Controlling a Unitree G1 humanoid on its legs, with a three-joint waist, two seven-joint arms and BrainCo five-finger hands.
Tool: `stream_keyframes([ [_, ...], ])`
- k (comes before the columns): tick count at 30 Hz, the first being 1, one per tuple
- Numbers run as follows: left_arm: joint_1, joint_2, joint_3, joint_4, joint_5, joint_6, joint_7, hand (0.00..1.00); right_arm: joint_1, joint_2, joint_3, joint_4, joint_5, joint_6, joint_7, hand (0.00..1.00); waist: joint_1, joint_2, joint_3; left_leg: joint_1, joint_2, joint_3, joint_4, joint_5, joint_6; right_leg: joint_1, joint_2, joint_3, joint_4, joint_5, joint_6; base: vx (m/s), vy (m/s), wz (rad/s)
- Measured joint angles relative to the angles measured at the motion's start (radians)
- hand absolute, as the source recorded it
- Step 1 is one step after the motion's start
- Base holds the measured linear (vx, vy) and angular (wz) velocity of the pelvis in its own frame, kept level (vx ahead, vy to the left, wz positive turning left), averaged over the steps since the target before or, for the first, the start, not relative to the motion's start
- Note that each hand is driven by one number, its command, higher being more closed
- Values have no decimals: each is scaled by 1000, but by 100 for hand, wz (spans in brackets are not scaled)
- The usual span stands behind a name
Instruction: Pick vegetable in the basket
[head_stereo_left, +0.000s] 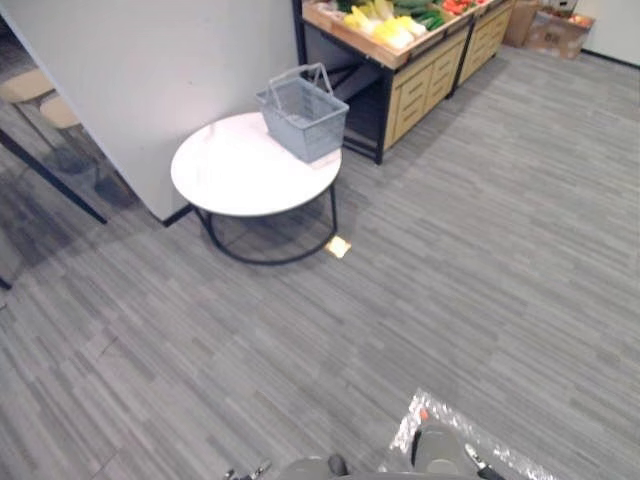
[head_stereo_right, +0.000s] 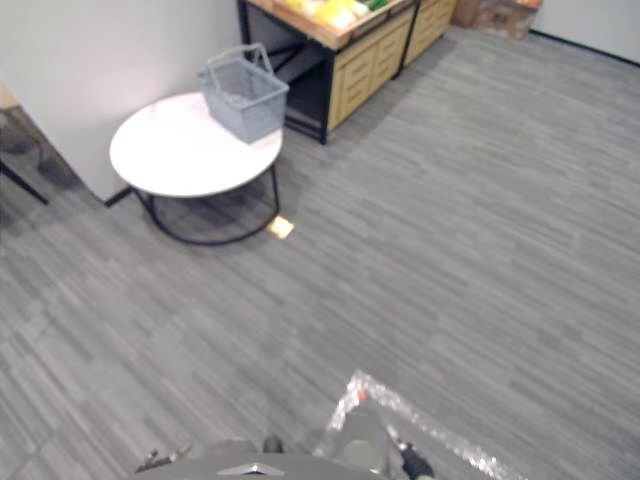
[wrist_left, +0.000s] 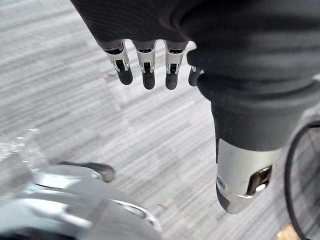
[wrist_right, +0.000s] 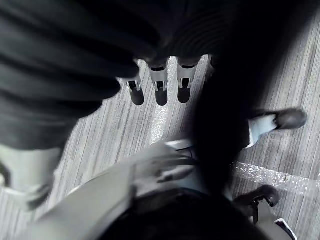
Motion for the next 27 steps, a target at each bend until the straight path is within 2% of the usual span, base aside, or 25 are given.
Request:
stream_keyframes([
  [3,-56,-21,11,-4,0,-1,6,0,24,6,-25,-2,29,-3,0,0,-4,18,8,89,14,-15,-16,-46,-4,-71,54,-61,-265,-9,-12,572,-23,32],
  [4,-77,-47,24,-13,0,-2,6,0,38,8,-30,-21,29,-2,-1,0,-13,38,6,128,32,-35,-45,-59,-19,-92,84,-73,-463,21,2,656,-92,63],
  [5,-89,-78,46,-33,0,-4,7,0,40,7,-37,-38,29,-3,-2,0,-29,58,7,165,57,-46,-76,-68,-35,-100,112,-71,-675,84,0,707,-115,70],
  [6,-96,-92,55,-41,1,-7,7,0,41,6,-37,-43,29,-3,-2,0,-30,62,10,184,69,-52,-80,-75,-49,-106,124,-59,-761,118,0,905,-189,67],
  [7,-103,-121,84,-49,15,-10,6,0,55,13,-33,-64,28,-3,-3,0,-25,53,9,225,86,-58,-74,-91,-77,-111,146,-19,-913,182,3,773,-179,45],
  [8,-97,-131,112,-50,32,-12,3,0,60,16,-21,-67,28,-2,-4,0,-22,44,5,251,98,-62,-56,-100,-92,-113,145,-7,-916,243,-12,955,-232,38],
  [9,-96,-139,140,-48,38,-13,1,0,59,8,-8,-68,27,1,-4,0,-24,53,5,268,123,-62,-14,-99,-102,-115,151,-17,-844,326,-36,668,-178,17],
  [10,-96,-145,164,-43,39,-9,0,0,56,3,-8,-70,23,1,-2,0,-24,61,8,268,141,-61,39,-84,-125,-118,153,-27,-785,340,-55,988,-335,-5],
  [11,-89,-177,201,-37,39,-8,1,0,56,-21,-13,-80,18,0,-2,0,-18,101,4,225,200,-60,215,-5,-148,-99,193,-49,-705,262,-94,801,-313,-16],
  [12,-80,-186,225,-39,38,-8,-1,0,49,-29,-15,-91,19,4,-5,0,-12,112,1,164,226,-63,354,99,-138,-70,212,-52,-690,219,-99,946,-371,-22],
  [13,-79,-185,249,-38,38,-5,-8,0,46,-28,-16,-109,19,4,-4,0,-12,114,2,100,247,-73,495,265,-141,-27,227,-52,-697,184,-108,645,-221,-10],
  [14,-79,-183,277,-37,37,0,-15,0,37,-28,-18,-118,19,4,-3,0,-12,114,5,24,271,-109,659,356,-173,31,238,-54,-722,160,-118,932,-283,-12],
  [15,-78,-184,308,-38,35,0,-24,0,23,-27,-14,-123,19,5,-5,0,2,110,8,-61,303,-109,852,382,-208,124,258,-47,-763,139,-128,744,-213,-11],
  [16,-78,-185,320,-39,31,0,-28,0,21,-27,-7,-133,20,4,-6,0,10,105,12,-99,319,-96,929,378,-205,178,267,-43,-790,131,-133,704,-200,-14],
  [17,-75,-182,330,-49,22,-1,-29,0,16,-21,-3,-146,22,3,-6,0,19,82,26,-148,333,-76,1017,347,-187,263,272,-33,-831,109,-132,582,-158,-14],
  [18,-70,-172,322,-72,15,-3,-35,0,0,-15,3,-155,28,-2,-8,0,40,74,27,-234,332,-48,1080,266,-164,368,271,-16,-878,58,-133,549,-133,-11],
  [19,-70,-164,315,-78,16,-3,-37,0,-9,-16,6,-157,28,-5,-9,0,45,74,26,-270,328,-35,1077,235,-159,401,271,-11,-893,42,-130,602,-119,-25],
  [20,-70,-165,296,-86,15,-8,-39,0,-32,-15,16,-153,36,-13,-9,0,58,77,26,-340,324,1,1021,164,-138,454,269,5,-912,30,-114,476,-40,-34],
  [21,-68,-150,274,-87,14,-12,-38,0,-54,-6,37,-151,49,-15,-8,0,66,75,25,-402,318,45,909,111,-123,499,265,17,-936,19,-95,479,-19,-39],
  [22,-65,-144,264,-87,13,-12,-37,0,-65,1,40,-145,60,-16,-7,0,68,72,24,-417,308,65,826,97,-121,518,260,23,-949,12,-87,505,28,-42],
  [23,-54,-138,243,-89,6,-20,-35,0,-84,11,54,-141,64,-16,-8,0,76,67,23,-428,275,112,602,96,-121,558,240,34,-975,-5,-69,415,59,-33],
  [24,-45,-137,238,-91,5,-25,-32,0,-84,13,74,-145,65,-16,-8,0,77,66,23,-426,259,141,491,99,-117,580,229,41,-988,-14,-59,559,123,-35],
  [25,-29,-137,232,-88,-2,-25,-25,0,-80,11,97,-146,64,-18,-6,0,79,66,19,-421,219,176,265,147,-108,628,209,50,-1019,-33,-44,612,177,-26],
  [26,-4,-139,211,-88,-2,-25,-23,0,-81,7,124,-146,65,-20,-6,0,83,76,12,-427,212,205,115,188,-111,660,207,59,-1046,-54,-32,637,204,-23],
  [27,7,-138,201,-86,-1,-24,-22,0,-81,3,129,-146,65,-20,-6,0,87,80,10,-437,214,218,84,193,-109,674,210,66,-1055,-67,-29,797,307,-30],
])
